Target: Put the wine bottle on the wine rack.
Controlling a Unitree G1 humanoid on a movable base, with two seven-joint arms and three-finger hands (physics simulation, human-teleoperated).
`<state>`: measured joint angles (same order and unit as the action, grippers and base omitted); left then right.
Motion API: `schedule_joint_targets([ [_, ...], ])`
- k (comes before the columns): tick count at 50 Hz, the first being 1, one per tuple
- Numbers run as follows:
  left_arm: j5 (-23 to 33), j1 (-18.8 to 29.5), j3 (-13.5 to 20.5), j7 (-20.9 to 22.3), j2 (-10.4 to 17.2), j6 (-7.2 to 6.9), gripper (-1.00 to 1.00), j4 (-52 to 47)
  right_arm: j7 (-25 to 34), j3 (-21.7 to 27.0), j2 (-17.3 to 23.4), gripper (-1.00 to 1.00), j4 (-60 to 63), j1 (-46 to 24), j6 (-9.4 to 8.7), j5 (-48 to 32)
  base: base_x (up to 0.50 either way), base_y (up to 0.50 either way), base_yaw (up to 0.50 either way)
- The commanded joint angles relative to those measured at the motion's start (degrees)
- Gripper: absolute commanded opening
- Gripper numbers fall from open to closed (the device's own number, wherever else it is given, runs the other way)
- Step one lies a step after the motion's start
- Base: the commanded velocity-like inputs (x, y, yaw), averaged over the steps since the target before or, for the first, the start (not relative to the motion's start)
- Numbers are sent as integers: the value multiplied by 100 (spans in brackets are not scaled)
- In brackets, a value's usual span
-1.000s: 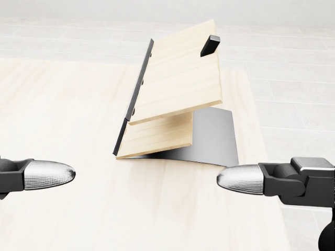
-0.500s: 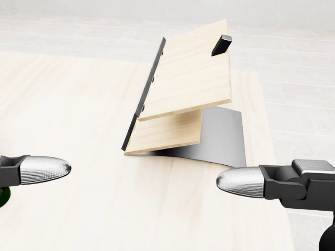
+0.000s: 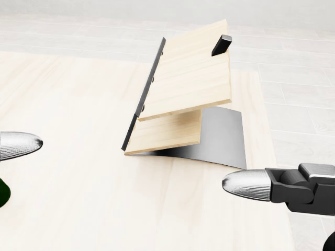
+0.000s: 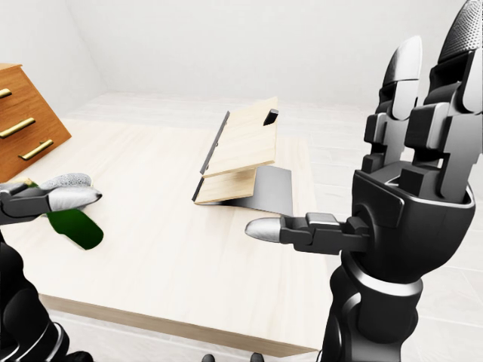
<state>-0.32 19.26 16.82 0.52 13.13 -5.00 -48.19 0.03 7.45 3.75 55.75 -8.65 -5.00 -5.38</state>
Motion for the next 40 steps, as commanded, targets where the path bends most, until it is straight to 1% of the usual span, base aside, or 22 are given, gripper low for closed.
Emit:
schedule_joint_targets([
  [1, -172, 322, 486, 151, 481, 0, 100, -185, -61, -17, -20, 100, 9, 77, 0, 11, 0, 0, 0],
  [2, -177, 325, 488, 150, 485, 0, 100, -186, -62, -17, -20, 100, 10, 77, 0, 11, 0, 0, 0],
  [3, -212, 360, 640, 201, 593, 0, 100, -241, -64, -9, -21, 100, 23, 74, 0, 16, 0, 0, 0],
  [5, -218, 367, 702, 213, 675, 0, 100, -258, -66, -1, -21, 100, 28, 70, 0, 21, 0, 0, 0],
  [6, -70, 286, 746, 228, 906, 0, 100, -215, -64, 17, -20, 100, 34, 68, 0, 31, 0, 0, 0],
  [7, -64, 286, 753, 238, 903, 0, 100, -213, -66, 18, -18, 100, 34, 68, 0, 34, 0, 0, 0],
  [8, 103, 205, 849, 190, 1026, 0, 100, -155, -75, 19, -23, 100, 13, 70, 0, 38, 0, 0, 0],
  [10, 171, 186, 917, 200, 1044, 0, 100, -148, -84, 14, -22, 100, -1, 77, 0, 40, 0, 0, 0],
  [13, 172, 41, 1118, 388, 1105, 0, 100, -108, -106, -10, -35, 100, -45, 113, 0, 36, 0, 0, 0],
  [15, 154, -87, 1271, 516, 1088, 0, 100, -93, -105, -14, -49, 100, -27, 169, 0, 47, 0, 0, 0],
  [16, 77, -52, 1476, 529, 980, 0, 100, -108, -106, -19, -49, 100, -13, 191, 0, 45, 0, 0, 0],
  [17, 73, -45, 1479, 526, 991, 0, 100, -116, -106, -20, -50, 100, -13, 193, 0, 45, 0, 0, 0],
  [18, 12, -30, 1593, 547, 947, 0, 100, -117, -106, -22, -59, 100, 13, 219, 0, 50, 0, 0, 0],
  [19, 8, -29, 1596, 546, 952, 0, 100, -119, -106, -23, -59, 100, 14, 221, 0, 50, 0, 0, 0],
  [20, 104, -292, 1597, 613, 1073, 0, 100, -9, -104, -22, -69, 100, 39, 256, 0, 57, 0, 0, 0],
  [21, 113, -297, 1608, 624, 1063, 0, 100, 2, -104, -22, -70, 100, 40, 260, 0, 57, 0, 0, 0],
  [22, 172, -471, 1627, 687, 1092, 0, 100, 87, -107, -25, -75, 100, 50, 283, 0, 56, 0, 0, 0],
  [25, 256, -586, 1726, 743, 1081, 0, 100, 218, -107, -31, -81, 100, 53, 306, 0, 55, 0, 0, 0],
  [26, 260, -667, 1835, 809, 1054, 0, 100, 348, -112, -40, -91, 100, 48, 319, 0, 56, 0, 0, 0],
  [28, 287, -757, 1916, 870, 1026, 0, 100, 477, -115, -49, -94, 100, 51, 333, 0, 50, 0, 0, 0],
  [34, 399, -997, 2030, 1000, 956, 0, 100, 822, -114, -26, -92, 100, 64, 333, 0, 53, 0, 0, 0],
  [40, 432, -1178, 2242, 1111, 889, 0, 100, 1098, -116, -16, -89, 100, 81, 335, 0, 55, 0, 0, 0],
])
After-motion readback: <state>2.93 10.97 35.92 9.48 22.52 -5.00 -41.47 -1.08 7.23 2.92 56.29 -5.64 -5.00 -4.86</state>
